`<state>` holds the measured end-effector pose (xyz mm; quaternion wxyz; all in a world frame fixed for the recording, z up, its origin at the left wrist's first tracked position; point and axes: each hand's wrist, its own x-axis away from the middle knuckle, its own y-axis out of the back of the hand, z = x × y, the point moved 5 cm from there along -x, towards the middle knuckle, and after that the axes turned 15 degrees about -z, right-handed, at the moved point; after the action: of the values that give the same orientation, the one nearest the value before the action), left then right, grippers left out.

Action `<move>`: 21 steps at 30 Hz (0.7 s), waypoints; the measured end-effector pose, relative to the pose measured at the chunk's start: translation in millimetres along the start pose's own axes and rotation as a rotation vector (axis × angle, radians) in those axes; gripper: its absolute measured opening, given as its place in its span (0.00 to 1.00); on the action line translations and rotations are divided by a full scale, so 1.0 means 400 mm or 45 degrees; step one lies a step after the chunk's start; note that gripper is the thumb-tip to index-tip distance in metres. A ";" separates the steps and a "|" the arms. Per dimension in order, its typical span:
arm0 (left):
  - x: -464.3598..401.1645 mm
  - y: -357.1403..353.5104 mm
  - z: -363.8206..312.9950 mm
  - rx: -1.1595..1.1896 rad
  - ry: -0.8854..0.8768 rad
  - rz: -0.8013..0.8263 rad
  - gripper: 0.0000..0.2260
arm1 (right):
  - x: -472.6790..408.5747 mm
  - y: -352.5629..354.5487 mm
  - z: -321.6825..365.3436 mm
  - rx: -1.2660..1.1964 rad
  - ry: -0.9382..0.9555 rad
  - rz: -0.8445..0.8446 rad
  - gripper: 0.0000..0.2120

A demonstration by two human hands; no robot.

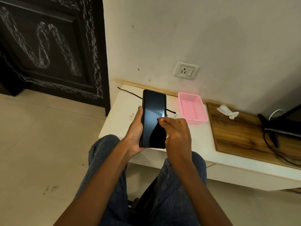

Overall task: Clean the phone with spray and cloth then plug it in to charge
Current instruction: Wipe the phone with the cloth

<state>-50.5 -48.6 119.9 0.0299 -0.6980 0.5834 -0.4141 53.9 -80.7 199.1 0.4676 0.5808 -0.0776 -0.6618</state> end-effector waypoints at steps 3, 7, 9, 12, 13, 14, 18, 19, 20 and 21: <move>0.005 -0.001 0.008 -0.026 0.004 0.028 0.26 | -0.031 -0.014 -0.033 0.026 -0.072 0.047 0.27; 0.002 0.003 0.013 -0.007 0.011 0.024 0.27 | -0.007 -0.005 -0.010 -0.017 -0.083 0.065 0.27; -0.003 0.010 0.014 0.017 0.024 -0.001 0.28 | 0.027 0.006 0.028 -0.106 -0.005 0.039 0.25; -0.002 0.013 0.017 0.073 0.040 0.004 0.30 | 0.088 0.010 0.075 -0.183 0.043 0.077 0.20; 0.000 0.013 0.019 0.078 0.043 0.010 0.31 | 0.100 0.012 0.080 -0.168 0.036 0.082 0.16; 0.002 0.012 0.018 0.081 0.044 0.004 0.31 | 0.103 0.016 0.079 -0.139 0.019 0.077 0.14; 0.006 0.001 0.003 0.062 0.024 0.008 0.30 | 0.052 0.025 0.061 -0.064 0.083 -0.029 0.17; 0.004 0.001 0.001 0.042 0.021 0.009 0.29 | 0.032 0.022 0.048 -0.038 0.073 -0.046 0.15; 0.003 0.001 -0.001 0.025 0.018 0.013 0.28 | 0.016 0.014 0.031 -0.016 0.046 -0.048 0.14; 0.003 0.002 0.000 0.019 0.018 0.022 0.27 | 0.000 0.005 0.013 -0.005 0.001 -0.031 0.16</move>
<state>-51.2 -49.7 120.2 0.0343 -0.6898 0.5865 -0.4231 50.3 -83.9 202.1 0.4606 0.5810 -0.0689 -0.6675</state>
